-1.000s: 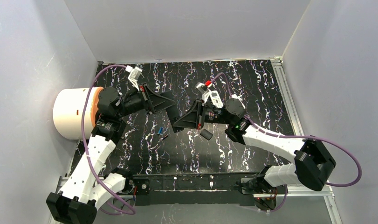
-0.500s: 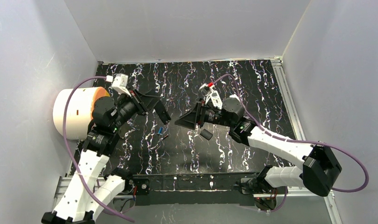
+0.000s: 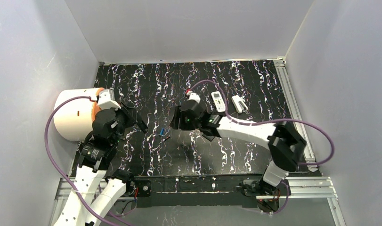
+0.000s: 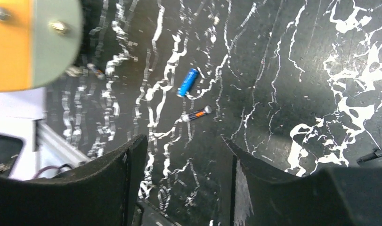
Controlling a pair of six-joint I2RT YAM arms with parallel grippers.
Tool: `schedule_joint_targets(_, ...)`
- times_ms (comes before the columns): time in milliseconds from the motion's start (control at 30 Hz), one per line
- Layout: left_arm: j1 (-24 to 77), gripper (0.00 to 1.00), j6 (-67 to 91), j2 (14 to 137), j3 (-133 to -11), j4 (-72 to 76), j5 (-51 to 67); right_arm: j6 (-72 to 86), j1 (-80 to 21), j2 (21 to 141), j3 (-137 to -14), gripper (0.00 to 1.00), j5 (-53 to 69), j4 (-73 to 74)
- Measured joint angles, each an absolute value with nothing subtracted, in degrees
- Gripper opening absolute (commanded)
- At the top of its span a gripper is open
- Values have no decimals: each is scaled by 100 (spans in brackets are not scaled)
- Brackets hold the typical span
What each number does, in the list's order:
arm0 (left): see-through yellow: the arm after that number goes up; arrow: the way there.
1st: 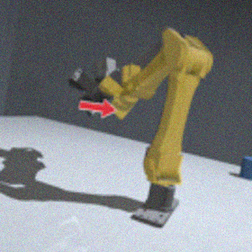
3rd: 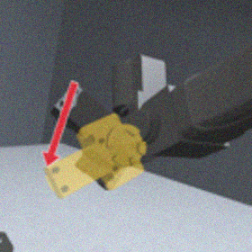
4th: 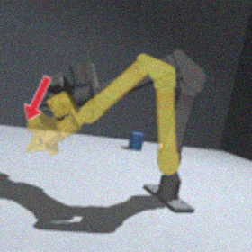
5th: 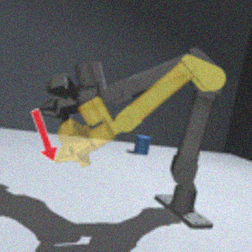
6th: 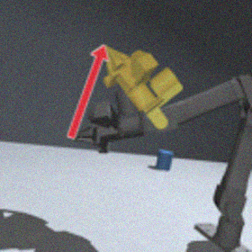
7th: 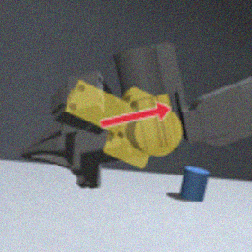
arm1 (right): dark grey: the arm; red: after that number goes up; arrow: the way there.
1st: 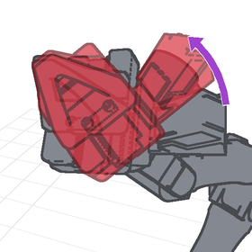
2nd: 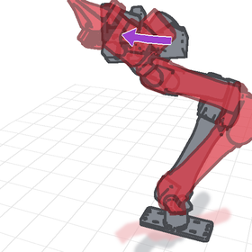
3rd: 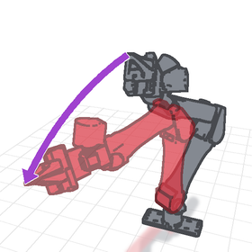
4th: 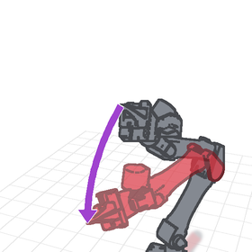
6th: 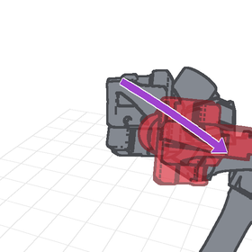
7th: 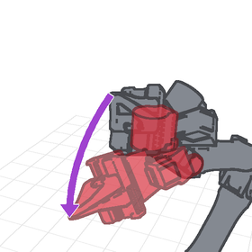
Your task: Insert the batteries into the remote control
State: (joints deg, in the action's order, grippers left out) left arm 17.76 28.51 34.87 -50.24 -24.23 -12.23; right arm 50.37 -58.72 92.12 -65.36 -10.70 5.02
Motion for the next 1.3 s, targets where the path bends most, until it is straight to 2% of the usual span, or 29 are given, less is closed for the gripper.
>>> schedule_joint_targets(100, 1776, 0, 2812, 3468, -4995, -2598, -1457, 4790, -6095, 9784, -6949, 68, -1341, 786)
schedule_joint_targets(267, 1776, 0, 2989, 3527, -5033, -3118, -2307, 4101, -6309, 10960, -8298, 67, -1500, 1347)
schedule_joint_targets(567, 1776, 0, 3114, 3470, -5065, -3413, -3083, 3868, -6541, 12199, -9498, 64, -1898, 1920)
schedule_joint_targets(1300, 1776, 0, 3162, 3524, -5004, -3476, -3109, 3553, -6845, 13065, -10326, 59, -2779, 2412)
